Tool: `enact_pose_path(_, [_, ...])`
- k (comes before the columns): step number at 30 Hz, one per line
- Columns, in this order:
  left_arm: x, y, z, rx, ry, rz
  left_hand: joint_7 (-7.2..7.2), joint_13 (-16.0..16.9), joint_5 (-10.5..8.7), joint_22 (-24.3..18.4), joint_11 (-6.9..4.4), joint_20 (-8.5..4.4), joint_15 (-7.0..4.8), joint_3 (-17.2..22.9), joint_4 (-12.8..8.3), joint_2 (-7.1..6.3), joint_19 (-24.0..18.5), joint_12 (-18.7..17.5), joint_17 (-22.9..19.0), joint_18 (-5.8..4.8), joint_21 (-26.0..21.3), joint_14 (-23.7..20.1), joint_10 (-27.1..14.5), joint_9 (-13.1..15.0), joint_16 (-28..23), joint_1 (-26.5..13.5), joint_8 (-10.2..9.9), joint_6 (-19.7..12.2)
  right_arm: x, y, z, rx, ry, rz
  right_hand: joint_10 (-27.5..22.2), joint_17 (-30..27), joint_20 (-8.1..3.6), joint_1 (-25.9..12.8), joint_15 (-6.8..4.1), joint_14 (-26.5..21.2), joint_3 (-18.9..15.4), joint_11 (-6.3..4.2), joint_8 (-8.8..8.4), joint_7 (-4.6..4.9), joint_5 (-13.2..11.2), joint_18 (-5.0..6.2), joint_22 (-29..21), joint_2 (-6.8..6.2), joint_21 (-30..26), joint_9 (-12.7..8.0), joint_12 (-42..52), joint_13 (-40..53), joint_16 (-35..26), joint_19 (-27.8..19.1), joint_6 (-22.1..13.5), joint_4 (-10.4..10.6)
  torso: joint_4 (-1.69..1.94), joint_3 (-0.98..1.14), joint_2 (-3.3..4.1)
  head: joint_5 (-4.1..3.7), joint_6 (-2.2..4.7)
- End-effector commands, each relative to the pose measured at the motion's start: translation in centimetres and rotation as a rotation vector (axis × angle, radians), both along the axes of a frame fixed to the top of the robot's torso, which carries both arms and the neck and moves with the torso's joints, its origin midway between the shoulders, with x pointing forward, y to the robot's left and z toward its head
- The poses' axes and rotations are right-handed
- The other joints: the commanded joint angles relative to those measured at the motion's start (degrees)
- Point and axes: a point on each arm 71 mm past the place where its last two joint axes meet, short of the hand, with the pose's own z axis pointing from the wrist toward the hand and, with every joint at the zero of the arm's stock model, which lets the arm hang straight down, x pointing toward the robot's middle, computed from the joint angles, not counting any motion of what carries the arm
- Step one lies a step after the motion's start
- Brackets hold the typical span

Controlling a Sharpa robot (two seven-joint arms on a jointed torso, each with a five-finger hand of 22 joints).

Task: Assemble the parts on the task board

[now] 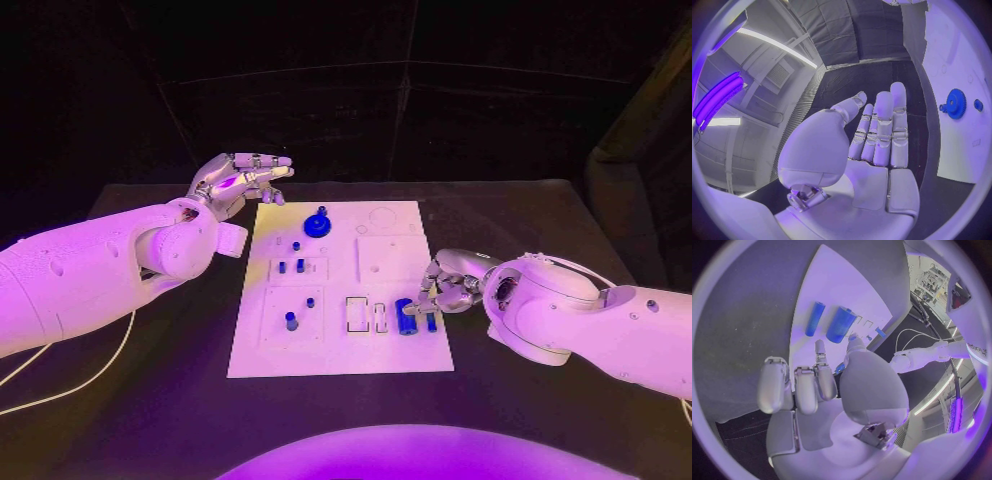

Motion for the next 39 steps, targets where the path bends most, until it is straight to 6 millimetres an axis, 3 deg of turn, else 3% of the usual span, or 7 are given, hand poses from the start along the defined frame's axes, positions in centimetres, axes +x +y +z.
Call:
enact_pose_path(1, [0.0, 0.0, 0.2, -0.012, -0.007, -0.010, 0.01, 0.00, 0.16, -0.05, 0.01, 0.41, 0.07, -0.35, 0.06, -0.01, -0.08, 0.40, -0.09, 0.34, -0.38, -0.17, -0.44, 0.01, 0.26, -0.40, 0.33, -0.18, -0.1, 0.3, -0.2, -0.024, 0.006, 0.006, 0.38, 1.05, -0.12, -0.49, -0.44, 3.64, -0.43, -0.24, 0.50, -0.28, 0.07, -0.94, 0.15, -0.01, 0.28, 0.20, 0.25, 3.38, 0.20, 0.25, 0.06, 0.07, 0.02, -0.08, 0.04, -0.02, -0.18])
enact_pose_path(5, [0.0, 0.0, 0.1, -0.011, -0.006, -0.010, 0.01, 0.00, 0.16, -0.05, 0.01, 0.41, 0.07, -0.35, 0.06, -0.01, -0.08, 0.40, -0.09, 0.34, -0.38, -0.17, -0.44, 0.01, 0.26, -0.40, 0.33, -0.18, -0.2, 1.2, -0.2, -0.006, -0.022, 0.032, 0.49, 1.18, -0.14, -0.55, -0.46, 3.66, -0.46, -0.27, 0.63, -0.31, 0.23, -0.95, 0.21, 0.05, 0.30, 0.36, 0.43, 3.61, 0.26, 0.27, 0.04, 0.05, -0.03, -0.02, 0.04, 0.14, -0.29])
enact_pose_path(15, [-0.1, 0.0, 0.0, -0.011, -0.002, -0.011, 0.01, 0.00, 0.16, -0.05, 0.01, 0.41, 0.07, -0.35, 0.06, -0.01, -0.08, 0.40, -0.09, 0.34, -0.38, -0.17, -0.44, 0.01, 0.26, -0.40, 0.33, -0.18, 0.1, 1.6, -0.7, -0.023, -0.019, 0.047, 0.50, 1.30, -0.18, -0.46, -0.50, 3.67, -0.46, -0.31, 0.87, -0.34, 0.67, -0.98, 0.34, 0.21, 0.36, 0.67, 0.44, 3.69, 0.32, 0.31, -0.11, 0.00, 0.12, -0.13, -0.01, -0.09, -0.53])
enact_pose_path(18, [-0.1, 0.0, 0.0, -0.011, -0.002, -0.012, 0.00, 0.00, 0.18, -0.08, 0.01, 0.42, 0.07, -0.40, 0.11, 0.01, -0.08, 0.45, -0.12, 0.34, -0.41, -0.18, -0.49, 0.01, 0.28, -0.45, 0.36, -0.22, 0.4, 1.5, -1.1, -0.047, -0.011, 0.051, 0.50, 1.42, -0.27, 1.45, -0.55, 3.66, -0.05, -0.37, 1.51, -0.41, 4.07, -1.02, 0.57, 1.05, 0.47, 1.55, 0.43, 3.89, 0.38, 0.36, -0.47, -0.56, 0.18, -0.12, -0.01, -0.05, -0.65])
enact_pose_path(24, [-0.1, 0.0, 0.0, -0.011, 0.000, -0.011, 0.00, 0.00, 0.18, -0.08, 0.01, 0.42, 0.07, -0.40, 0.11, 0.01, -0.08, 0.45, -0.12, 0.34, -0.41, -0.18, -0.49, 0.01, 0.28, -0.45, 0.36, -0.22, 0.5, 1.9, -1.9, -0.080, 0.006, 0.070, 0.52, 1.73, -0.28, 4.97, -0.57, 3.68, 0.08, -0.39, 2.24, -0.40, 6.65, -1.08, 0.88, 1.99, 0.61, 2.75, 0.36, 4.14, 0.51, 0.40, -0.93, -2.12, 0.34, -0.04, 0.01, 0.11, -0.75])
enact_pose_path(32, [-0.1, 0.1, -0.1, -0.009, 0.006, -0.013, -0.02, 0.00, 0.19, -0.11, 0.00, 0.43, 0.06, -0.39, 0.10, 0.06, -0.07, 0.48, -0.15, 0.35, -0.43, -0.18, -0.55, 0.01, 0.30, -0.40, 0.39, -0.25, 0.3, 2.4, -2.5, -0.077, 0.041, 0.079, 0.43, 1.88, -0.24, 5.72, -0.53, 3.69, -0.17, -0.35, 2.49, -0.35, 7.74, -1.14, 1.16, 2.58, 0.73, 3.27, 0.16, 4.09, 0.56, 0.47, -1.15, -2.64, 0.06, -0.02, 0.02, 0.46, -0.85])
enact_pose_path(39, [-0.1, 0.1, -0.2, -0.010, 0.009, -0.018, -0.02, 0.00, 0.19, -0.11, 0.00, 0.43, 0.06, -0.39, 0.10, 0.06, -0.07, 0.48, -0.15, 0.35, -0.43, -0.18, -0.55, 0.01, 0.30, -0.40, 0.39, -0.25, 0.3, 2.2, -2.5, -0.025, 0.047, 0.033, 0.43, 1.90, -0.23, 4.89, -0.54, 3.68, -0.89, -0.39, 2.78, -0.41, 8.94, -1.12, 1.16, 3.35, 0.72, 3.83, 0.05, 4.15, 0.55, 0.42, -1.14, -2.01, 0.12, -0.13, -0.02, 0.30, -0.77])
